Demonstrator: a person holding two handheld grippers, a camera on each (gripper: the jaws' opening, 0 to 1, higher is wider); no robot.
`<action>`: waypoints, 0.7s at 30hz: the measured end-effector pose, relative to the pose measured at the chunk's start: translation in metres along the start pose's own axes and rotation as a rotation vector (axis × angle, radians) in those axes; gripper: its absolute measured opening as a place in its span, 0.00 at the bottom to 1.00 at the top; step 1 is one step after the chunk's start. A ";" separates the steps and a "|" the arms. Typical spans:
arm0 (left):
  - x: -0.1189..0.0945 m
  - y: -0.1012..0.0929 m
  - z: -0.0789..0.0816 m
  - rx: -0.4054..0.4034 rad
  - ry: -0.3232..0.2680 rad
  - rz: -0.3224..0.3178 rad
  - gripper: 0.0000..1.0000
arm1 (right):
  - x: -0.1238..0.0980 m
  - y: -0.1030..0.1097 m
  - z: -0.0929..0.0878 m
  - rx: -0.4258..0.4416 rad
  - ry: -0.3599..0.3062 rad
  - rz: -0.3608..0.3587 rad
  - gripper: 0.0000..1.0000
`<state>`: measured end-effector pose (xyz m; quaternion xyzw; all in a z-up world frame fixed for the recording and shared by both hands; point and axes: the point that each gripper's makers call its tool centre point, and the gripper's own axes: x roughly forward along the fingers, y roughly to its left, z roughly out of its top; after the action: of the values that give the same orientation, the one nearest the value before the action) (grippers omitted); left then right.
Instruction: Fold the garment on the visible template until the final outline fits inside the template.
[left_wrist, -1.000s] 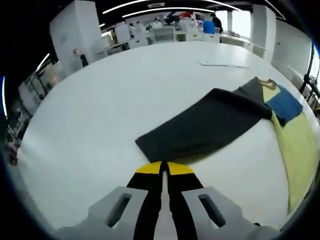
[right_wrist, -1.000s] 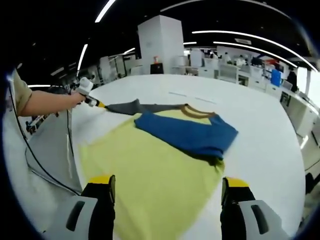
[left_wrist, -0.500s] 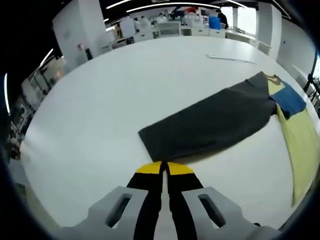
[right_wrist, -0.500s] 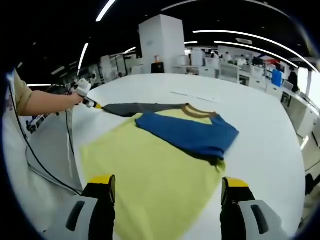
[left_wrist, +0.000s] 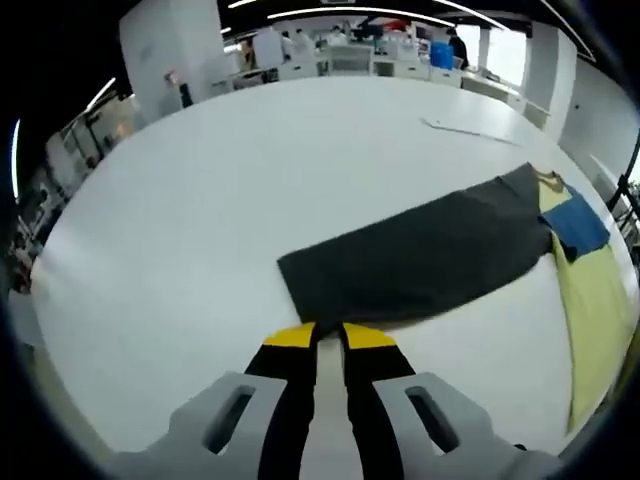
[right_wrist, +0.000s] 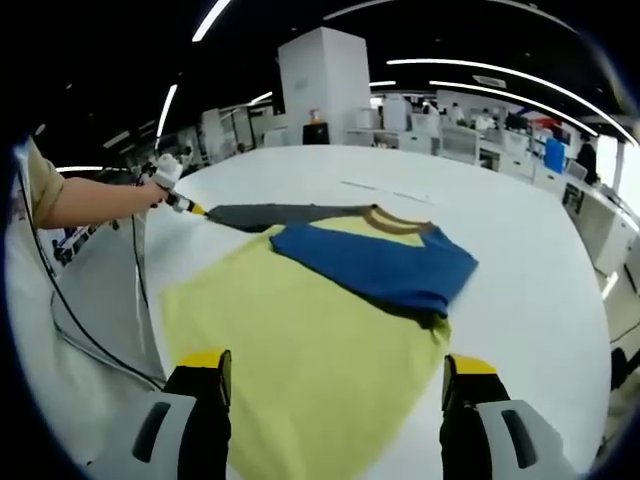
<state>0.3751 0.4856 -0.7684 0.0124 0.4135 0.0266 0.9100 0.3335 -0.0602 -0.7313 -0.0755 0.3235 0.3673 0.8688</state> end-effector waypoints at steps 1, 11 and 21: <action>0.000 0.000 0.000 0.003 0.001 0.003 0.11 | 0.000 0.000 0.000 0.001 0.001 0.000 0.86; 0.000 0.006 0.001 -0.026 -0.013 0.026 0.16 | 0.000 0.002 0.001 0.005 -0.003 0.005 0.86; 0.012 0.005 0.004 -0.058 -0.007 0.024 0.20 | -0.010 0.003 0.003 0.007 -0.010 -0.007 0.87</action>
<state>0.3860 0.4918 -0.7748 -0.0090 0.4093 0.0494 0.9110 0.3274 -0.0631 -0.7224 -0.0715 0.3200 0.3635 0.8720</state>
